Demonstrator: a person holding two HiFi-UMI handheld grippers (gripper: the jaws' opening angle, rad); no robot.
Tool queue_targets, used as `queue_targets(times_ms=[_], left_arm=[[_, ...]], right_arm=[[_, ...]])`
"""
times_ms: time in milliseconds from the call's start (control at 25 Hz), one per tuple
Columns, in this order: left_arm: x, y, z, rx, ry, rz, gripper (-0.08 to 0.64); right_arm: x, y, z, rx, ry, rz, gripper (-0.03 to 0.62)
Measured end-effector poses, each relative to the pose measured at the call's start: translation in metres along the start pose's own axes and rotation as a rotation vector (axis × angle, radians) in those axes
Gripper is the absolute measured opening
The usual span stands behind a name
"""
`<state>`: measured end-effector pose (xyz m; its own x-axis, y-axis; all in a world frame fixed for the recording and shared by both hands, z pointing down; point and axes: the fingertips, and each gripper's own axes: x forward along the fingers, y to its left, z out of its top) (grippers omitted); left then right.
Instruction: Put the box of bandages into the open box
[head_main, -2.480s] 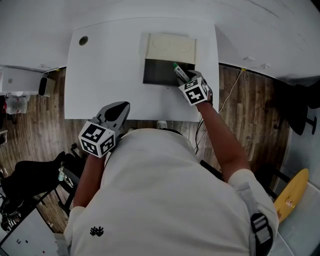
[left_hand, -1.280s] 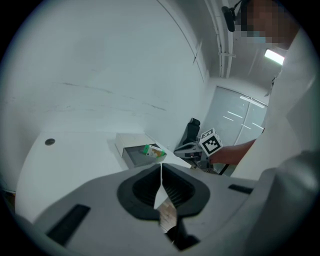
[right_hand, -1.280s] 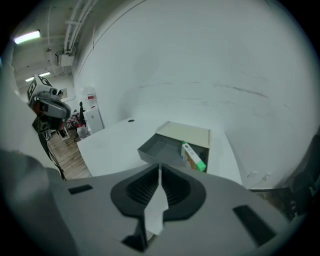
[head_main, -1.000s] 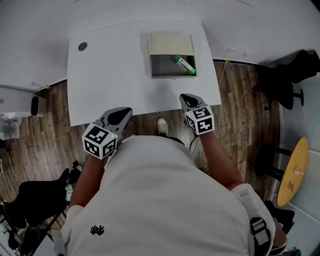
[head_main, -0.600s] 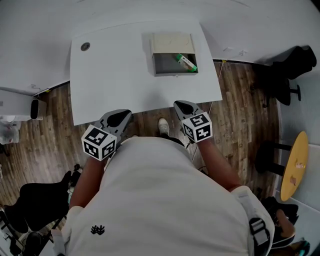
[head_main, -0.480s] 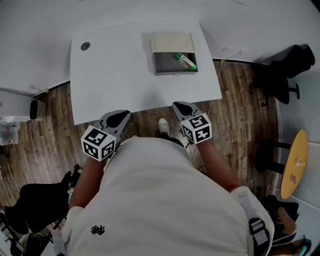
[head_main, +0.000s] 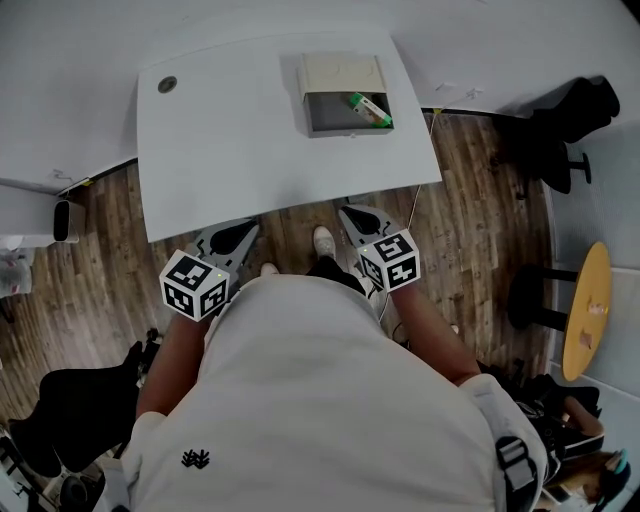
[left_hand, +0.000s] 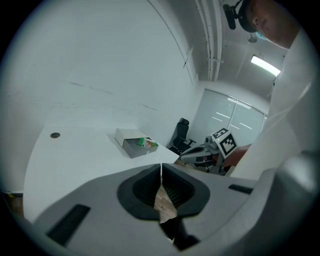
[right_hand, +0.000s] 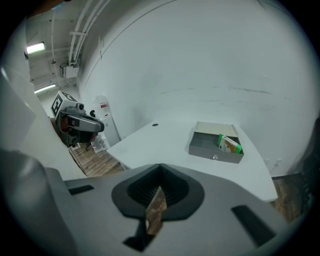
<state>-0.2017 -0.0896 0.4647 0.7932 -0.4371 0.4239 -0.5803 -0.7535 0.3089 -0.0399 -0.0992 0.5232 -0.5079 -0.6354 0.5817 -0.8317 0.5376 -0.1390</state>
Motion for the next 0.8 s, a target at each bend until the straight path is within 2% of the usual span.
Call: queue_targets(times_ms=[320, 800], left_arm=[[-0.012, -0.004, -0.013, 0.003, 0.007, -0.018, 0.012], [-0.015, -0.001, -0.021, -0.009, 0.017, -0.021, 0.012]], right_arm=[[-0.007, 0.023, -0.003, 0.002, -0.011, -0.003, 0.006], [-0.006, 0.034, -0.002, -0.019, -0.011, 0.007, 0.006]])
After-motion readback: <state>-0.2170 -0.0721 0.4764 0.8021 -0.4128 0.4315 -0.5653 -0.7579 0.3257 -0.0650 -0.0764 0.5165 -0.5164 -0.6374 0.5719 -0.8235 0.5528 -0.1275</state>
